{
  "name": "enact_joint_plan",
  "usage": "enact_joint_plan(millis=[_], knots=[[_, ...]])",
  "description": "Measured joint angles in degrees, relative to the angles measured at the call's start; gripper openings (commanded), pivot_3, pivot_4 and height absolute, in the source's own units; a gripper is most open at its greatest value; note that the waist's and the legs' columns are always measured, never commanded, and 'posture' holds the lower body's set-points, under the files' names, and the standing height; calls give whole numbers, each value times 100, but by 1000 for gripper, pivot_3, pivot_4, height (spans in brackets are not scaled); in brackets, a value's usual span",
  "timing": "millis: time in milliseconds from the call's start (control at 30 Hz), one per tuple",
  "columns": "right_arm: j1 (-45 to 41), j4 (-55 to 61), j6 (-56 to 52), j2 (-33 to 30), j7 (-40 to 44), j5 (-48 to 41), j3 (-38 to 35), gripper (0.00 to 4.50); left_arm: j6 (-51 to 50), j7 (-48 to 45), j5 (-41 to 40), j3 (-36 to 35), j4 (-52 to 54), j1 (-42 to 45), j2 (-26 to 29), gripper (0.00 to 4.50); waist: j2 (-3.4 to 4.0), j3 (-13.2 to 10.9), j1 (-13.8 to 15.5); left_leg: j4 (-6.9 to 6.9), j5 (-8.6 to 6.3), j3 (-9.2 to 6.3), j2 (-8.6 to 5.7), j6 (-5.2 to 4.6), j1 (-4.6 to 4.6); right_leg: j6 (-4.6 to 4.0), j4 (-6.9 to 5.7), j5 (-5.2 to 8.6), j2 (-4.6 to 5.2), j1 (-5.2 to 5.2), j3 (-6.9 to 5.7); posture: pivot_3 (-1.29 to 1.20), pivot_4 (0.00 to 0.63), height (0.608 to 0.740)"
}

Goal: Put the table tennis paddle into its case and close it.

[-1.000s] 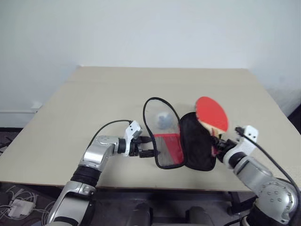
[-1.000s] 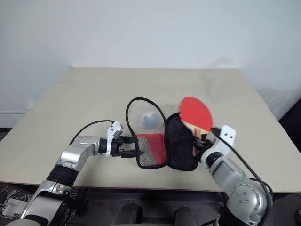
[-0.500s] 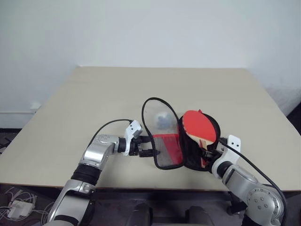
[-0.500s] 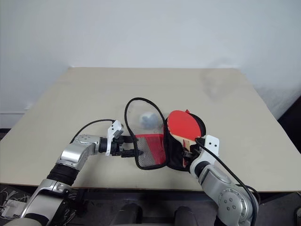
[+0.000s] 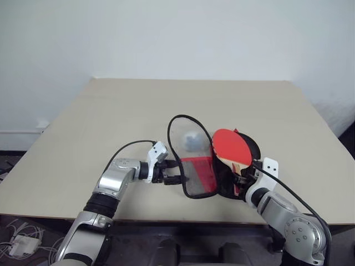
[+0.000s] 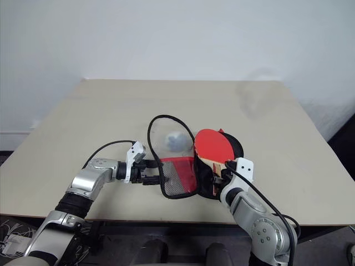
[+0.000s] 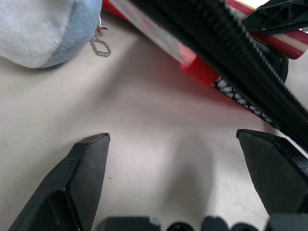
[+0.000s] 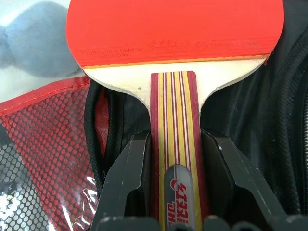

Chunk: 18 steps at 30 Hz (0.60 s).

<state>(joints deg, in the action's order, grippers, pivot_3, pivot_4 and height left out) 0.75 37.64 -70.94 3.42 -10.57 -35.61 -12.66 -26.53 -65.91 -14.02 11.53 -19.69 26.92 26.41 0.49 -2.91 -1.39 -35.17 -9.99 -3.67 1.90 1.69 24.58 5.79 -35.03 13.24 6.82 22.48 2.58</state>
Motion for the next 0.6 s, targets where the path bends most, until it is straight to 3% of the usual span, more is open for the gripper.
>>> enact_joint_plan(millis=[133,600], knots=[[133,37,151,-265,91,139,66,1186,1,0,-1,0,1,0,2,4500,0,0,6,0,0,0,0,0,0,0,0,0,0,0,-1,0,0,740],[327,67,439,-321,147,423,71,1186,11,32,3,4,-13,16,0,4500,0,0,4,2,0,0,0,0,0,0,1,0,0,1,-1,0,0,740]])
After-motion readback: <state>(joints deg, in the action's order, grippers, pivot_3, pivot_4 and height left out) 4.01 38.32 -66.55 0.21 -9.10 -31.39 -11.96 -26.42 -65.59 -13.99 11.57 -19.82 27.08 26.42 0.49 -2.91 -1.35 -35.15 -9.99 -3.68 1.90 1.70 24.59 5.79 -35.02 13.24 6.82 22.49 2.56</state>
